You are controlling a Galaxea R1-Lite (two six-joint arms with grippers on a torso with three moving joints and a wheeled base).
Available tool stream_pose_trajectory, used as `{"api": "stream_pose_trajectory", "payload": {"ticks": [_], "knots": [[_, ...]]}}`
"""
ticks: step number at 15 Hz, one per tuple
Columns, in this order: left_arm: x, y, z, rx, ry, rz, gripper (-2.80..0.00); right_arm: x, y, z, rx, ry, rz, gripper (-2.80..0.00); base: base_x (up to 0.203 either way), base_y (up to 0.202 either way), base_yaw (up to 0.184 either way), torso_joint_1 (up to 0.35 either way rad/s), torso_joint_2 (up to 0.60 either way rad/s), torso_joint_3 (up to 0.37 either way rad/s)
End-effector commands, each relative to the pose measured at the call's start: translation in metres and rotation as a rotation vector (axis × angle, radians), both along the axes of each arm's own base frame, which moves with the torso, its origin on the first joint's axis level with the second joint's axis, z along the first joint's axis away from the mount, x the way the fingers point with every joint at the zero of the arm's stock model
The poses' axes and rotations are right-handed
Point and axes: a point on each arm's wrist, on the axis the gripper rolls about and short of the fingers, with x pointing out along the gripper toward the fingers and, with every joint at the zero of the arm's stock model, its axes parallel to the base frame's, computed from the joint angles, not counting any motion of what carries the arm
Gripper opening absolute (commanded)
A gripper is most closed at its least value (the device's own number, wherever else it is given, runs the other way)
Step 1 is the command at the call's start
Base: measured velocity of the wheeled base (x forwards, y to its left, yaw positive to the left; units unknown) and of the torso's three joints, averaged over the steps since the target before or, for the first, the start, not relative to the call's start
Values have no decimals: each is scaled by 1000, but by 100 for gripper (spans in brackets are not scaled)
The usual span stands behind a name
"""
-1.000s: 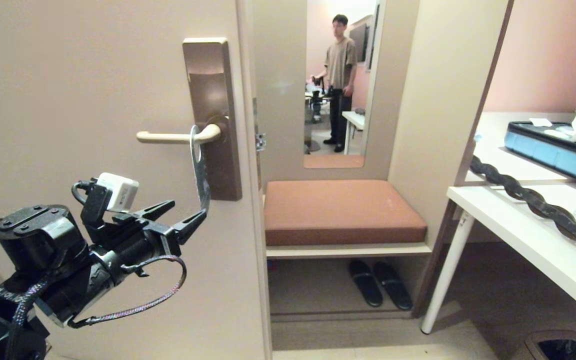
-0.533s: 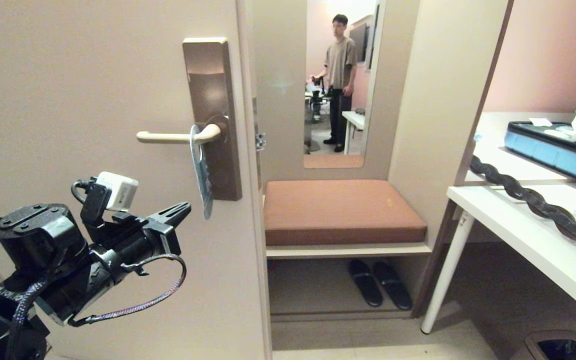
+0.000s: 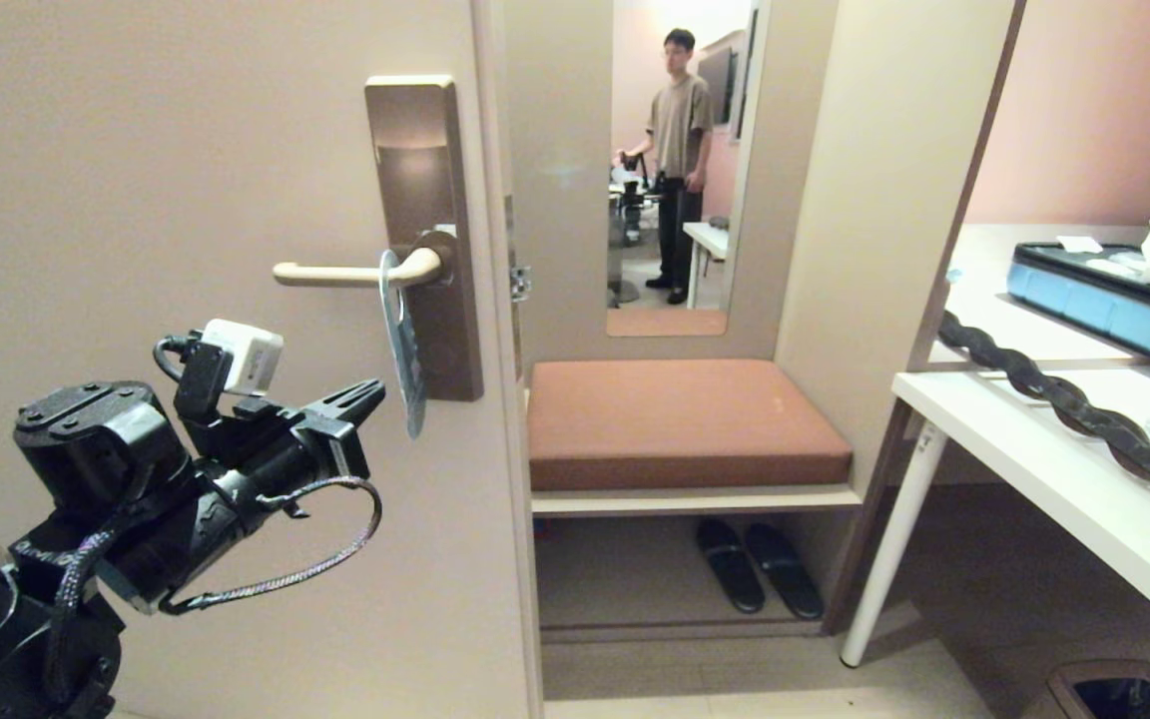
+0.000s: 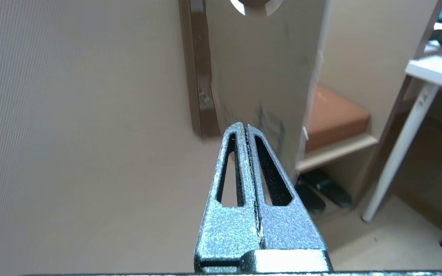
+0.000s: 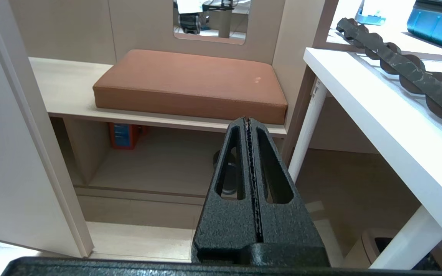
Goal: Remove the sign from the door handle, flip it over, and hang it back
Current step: Hang the sign back with the other side facing out
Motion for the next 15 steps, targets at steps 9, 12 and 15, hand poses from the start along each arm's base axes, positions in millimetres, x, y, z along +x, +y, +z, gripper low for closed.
{"api": "stream_pose_trajectory", "payload": {"ticks": [9,12,15], "knots": [[27,-23,0,-9,-36,-53,-280,0,0,0,-1,-1,1,-280,0,0,0,0,0,0],[26,-30,-1,-11,-34,-73,-280,0,0,0,-1,-1,1,-280,0,0,0,0,0,0],[30,-37,2,-16,-49,-88,-280,0,0,0,-1,1,1,-280,0,0,0,0,0,0]]}}
